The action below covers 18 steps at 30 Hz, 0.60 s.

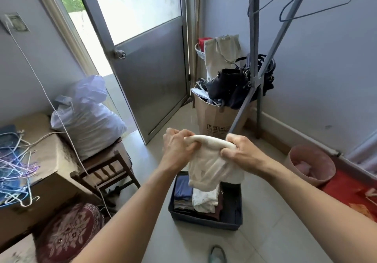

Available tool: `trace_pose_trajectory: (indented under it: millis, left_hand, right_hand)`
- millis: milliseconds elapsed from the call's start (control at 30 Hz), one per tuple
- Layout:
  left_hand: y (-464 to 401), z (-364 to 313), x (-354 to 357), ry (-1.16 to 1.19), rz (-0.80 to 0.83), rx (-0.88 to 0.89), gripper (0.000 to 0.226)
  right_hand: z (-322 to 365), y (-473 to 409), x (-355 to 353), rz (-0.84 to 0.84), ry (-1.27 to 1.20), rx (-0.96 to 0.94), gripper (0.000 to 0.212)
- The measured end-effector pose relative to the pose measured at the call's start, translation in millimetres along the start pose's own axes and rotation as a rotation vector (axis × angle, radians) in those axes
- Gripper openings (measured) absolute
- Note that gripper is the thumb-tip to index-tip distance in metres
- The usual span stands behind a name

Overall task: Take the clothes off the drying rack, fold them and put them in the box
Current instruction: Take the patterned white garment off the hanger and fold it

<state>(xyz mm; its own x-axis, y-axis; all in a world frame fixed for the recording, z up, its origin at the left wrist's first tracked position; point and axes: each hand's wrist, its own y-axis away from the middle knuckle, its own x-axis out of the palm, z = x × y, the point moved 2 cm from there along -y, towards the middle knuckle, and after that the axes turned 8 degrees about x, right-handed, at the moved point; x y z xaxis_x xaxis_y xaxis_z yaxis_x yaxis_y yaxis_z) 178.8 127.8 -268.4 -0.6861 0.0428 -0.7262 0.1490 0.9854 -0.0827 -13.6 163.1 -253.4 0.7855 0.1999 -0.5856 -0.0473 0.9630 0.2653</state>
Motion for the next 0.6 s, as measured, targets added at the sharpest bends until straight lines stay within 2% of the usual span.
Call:
trace_pose_trajectory:
  millis: [67, 167, 200, 300, 367, 400, 467, 533, 600]
  left_hand:
    - [-17, 5, 6, 0.053, -0.047, -0.053, 0.040]
    - [-37, 10, 18, 0.201, -0.014, -0.180, 0.027]
    - [-45, 11, 25, 0.365, 0.053, -0.278, 0.031]
    - [-67, 12, 47, 0.895, 0.365, -0.610, 0.070]
    - [-84, 19, 64, 1.193, 0.386, -0.671, 0.088]
    - [-92, 26, 71, 1.282, 0.318, -0.673, 0.086]
    - [-105, 37, 79, 1.337, 0.171, -0.728, 0.066]
    - [-113, 54, 87, 1.422, 0.135, -0.757, 0.055]
    - [-115, 66, 87, 1.471, 0.119, -0.736, 0.046]
  right_hand:
    - [-4, -26, -2, -0.005, -0.068, 0.037, 0.014]
    - [-7, -60, -5, -0.087, -0.057, 0.072, 0.014]
    - [-5, -70, -4, -0.139, 0.013, 0.076, 0.014]
    - [2, -87, 13, -0.268, 0.361, -0.012, 0.021]
    - [5, -93, 34, -0.304, 0.524, -0.120, 0.022]
    - [5, -95, 43, -0.292, 0.599, -0.166, 0.025]
    - [2, -102, 57, -0.253, 0.623, -0.181, 0.037]
    - [0, -115, 62, -0.190, 0.480, -0.165, 0.042]
    - [0, -129, 55, -0.156, 0.238, -0.075, 0.033]
